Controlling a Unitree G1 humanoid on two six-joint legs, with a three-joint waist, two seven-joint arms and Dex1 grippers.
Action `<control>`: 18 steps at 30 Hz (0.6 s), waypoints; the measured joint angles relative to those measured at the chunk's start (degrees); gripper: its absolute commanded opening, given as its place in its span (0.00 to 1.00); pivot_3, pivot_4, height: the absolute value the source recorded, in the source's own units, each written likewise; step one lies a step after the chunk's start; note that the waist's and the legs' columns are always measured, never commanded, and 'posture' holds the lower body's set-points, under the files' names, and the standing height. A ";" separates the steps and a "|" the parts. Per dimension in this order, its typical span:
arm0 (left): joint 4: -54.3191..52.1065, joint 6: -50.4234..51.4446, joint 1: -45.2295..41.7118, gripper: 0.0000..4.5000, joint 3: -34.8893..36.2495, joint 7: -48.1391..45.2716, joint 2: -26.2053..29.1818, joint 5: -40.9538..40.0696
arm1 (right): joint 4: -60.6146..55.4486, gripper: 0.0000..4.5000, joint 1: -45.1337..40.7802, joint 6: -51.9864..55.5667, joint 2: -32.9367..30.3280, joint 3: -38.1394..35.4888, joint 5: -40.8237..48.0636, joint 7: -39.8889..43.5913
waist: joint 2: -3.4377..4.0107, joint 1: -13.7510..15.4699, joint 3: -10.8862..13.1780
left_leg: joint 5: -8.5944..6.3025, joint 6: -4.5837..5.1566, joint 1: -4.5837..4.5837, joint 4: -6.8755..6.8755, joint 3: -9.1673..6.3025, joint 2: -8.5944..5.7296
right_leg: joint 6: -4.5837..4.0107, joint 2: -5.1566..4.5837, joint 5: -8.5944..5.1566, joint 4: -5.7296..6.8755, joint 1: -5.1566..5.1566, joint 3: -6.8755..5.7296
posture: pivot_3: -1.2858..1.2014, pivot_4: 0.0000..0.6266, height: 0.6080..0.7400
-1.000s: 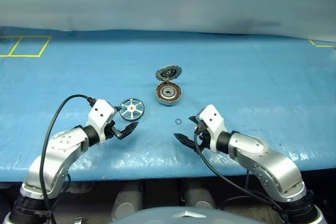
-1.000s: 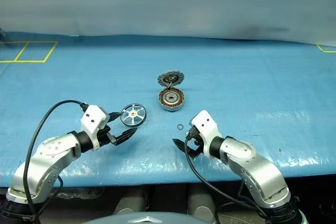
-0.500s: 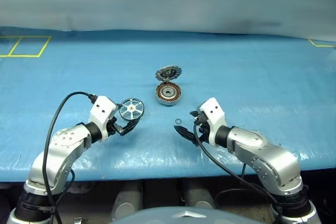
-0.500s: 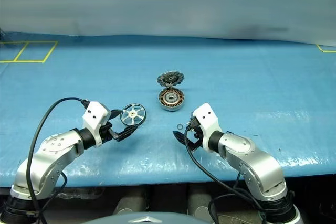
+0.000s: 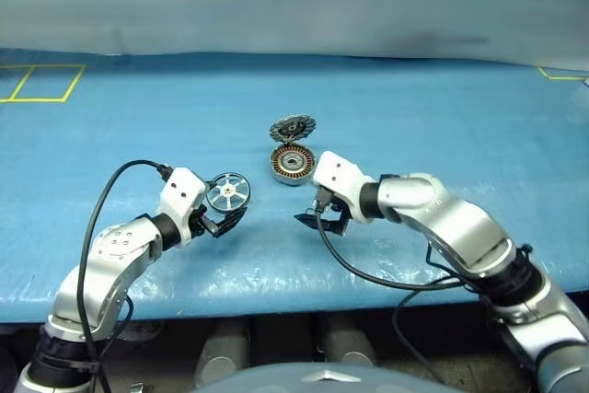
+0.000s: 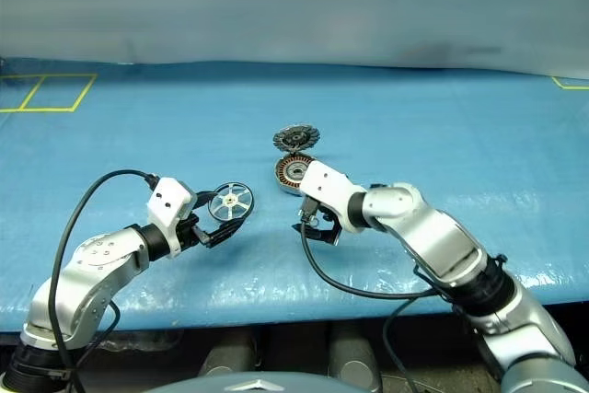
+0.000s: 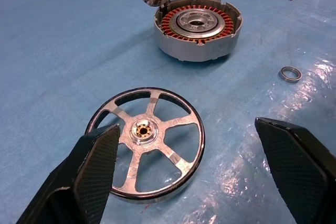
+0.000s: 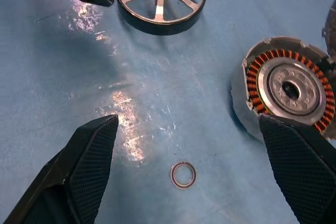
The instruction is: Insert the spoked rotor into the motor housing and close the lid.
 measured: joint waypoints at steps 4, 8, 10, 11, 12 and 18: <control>0.23 -4.14 0.74 0.99 -0.27 -0.59 -1.03 1.13 | 6.62 1.00 -7.76 -4.19 0.50 6.99 -5.28 6.25 | -0.01 0.07 0.00 | -0.01 0.01 -0.02 -0.03 -0.01 -0.02 | 0.00 -0.03 0.00 -0.09 0.02 -0.02 | 0.52 0.24 1.00; 0.35 -9.49 2.68 0.99 -0.56 -1.60 -2.47 1.78 | 16.93 1.00 -12.23 -8.37 5.29 10.15 -10.17 8.70 | -0.01 0.04 0.01 | -0.01 0.01 -0.01 -0.03 0.00 -0.02 | 0.00 -0.04 0.02 -0.07 0.01 -0.02 | 0.52 0.24 1.00; 0.36 -10.69 3.14 0.99 -0.55 -1.70 -2.92 1.82 | 20.72 1.00 -13.63 -10.09 7.12 10.89 -12.15 9.41 | 0.00 0.06 0.01 | -0.01 0.01 0.00 -0.02 -0.01 -0.02 | 0.00 -0.03 0.02 -0.04 0.01 -0.02 | 0.52 0.24 1.00; 0.39 -11.18 3.39 0.99 -0.58 -1.78 -3.07 1.85 | 23.21 1.00 -14.47 -11.00 8.43 10.91 -13.08 10.02 | 0.00 0.04 0.01 | -0.01 0.01 0.00 -0.01 0.00 -0.02 | 0.01 -0.03 0.03 -0.04 0.02 -0.02 | 0.52 0.24 1.00; 0.40 -11.44 3.48 0.99 -0.59 -1.83 -3.12 1.88 | 25.05 1.00 -15.13 -11.86 9.33 10.91 -13.68 10.37 | 0.00 0.04 0.01 | -0.01 0.01 0.00 0.00 0.00 -0.02 | 0.03 -0.03 0.04 -0.04 0.02 -0.02 | 0.52 0.24 1.00; 0.42 -12.55 3.90 0.99 -0.86 -1.74 -3.32 2.84 | 35.00 1.00 -18.48 -15.93 13.20 10.80 -17.28 12.46 | 0.02 0.02 0.02 | -0.01 0.00 0.01 0.01 0.00 -0.03 | 0.06 -0.03 0.07 -0.02 0.02 -0.01 | 0.52 0.24 1.00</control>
